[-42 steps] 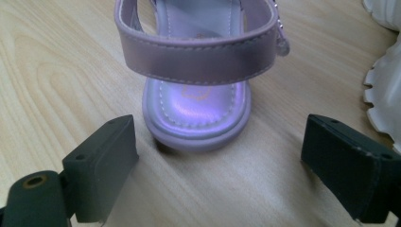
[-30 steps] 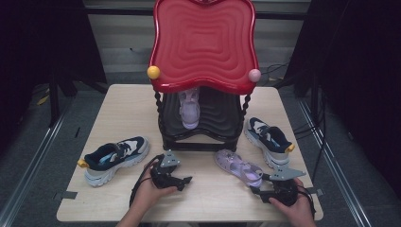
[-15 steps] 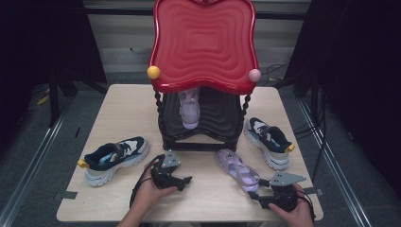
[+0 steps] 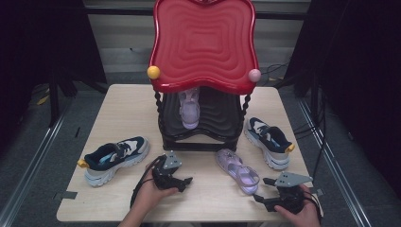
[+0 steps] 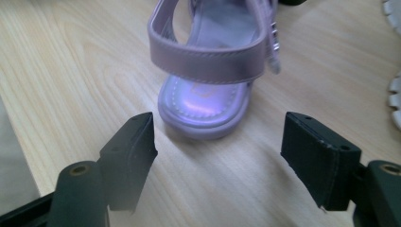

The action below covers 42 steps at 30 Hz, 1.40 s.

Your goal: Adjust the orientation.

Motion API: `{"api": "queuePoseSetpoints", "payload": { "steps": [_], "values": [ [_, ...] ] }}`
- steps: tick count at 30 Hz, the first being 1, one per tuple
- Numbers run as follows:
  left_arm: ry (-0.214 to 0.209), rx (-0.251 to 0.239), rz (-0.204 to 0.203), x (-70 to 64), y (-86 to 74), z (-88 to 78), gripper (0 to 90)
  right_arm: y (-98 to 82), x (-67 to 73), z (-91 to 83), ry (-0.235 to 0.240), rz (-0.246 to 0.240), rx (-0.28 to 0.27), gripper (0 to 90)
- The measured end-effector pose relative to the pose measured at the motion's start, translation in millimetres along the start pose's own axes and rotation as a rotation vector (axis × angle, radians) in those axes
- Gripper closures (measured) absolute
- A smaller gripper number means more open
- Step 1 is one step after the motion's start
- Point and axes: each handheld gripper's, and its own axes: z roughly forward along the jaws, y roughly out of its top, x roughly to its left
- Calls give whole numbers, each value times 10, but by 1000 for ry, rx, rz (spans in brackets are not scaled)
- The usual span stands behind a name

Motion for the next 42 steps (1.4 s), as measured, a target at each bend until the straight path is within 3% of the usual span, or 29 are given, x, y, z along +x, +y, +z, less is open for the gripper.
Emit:
{"api": "queuePoseSetpoints", "payload": {
  "steps": [1, 16, 24, 27, 33, 39, 42],
  "values": [
    [2, 3, 0, 0, 1, -2, 179, 12, -28, -38, 6, 18, -15, 250],
    [-5, 4, 5, -3, 2, 5, 157, 132, -59, -201, 12, 48, -55, 211],
    [-5, 4, 5, -4, 2, 5, 158, 233, -70, -250, -2, 50, -52, 204],
    [-5, 4, 5, -4, 2, 6, 157, 303, -106, -272, -12, 62, -77, 204],
    [-5, 4, 5, -3, 2, 5, 158, 377, -147, -225, -32, 76, -106, 212],
    [-5, 4, 5, -4, 2, 5, 157, 444, -180, -69, -65, 83, -128, 225],
    [-5, 5, 5, -4, 2, 5, 157, 463, -179, -28, -57, 90, -137, 255]
  ]
}}
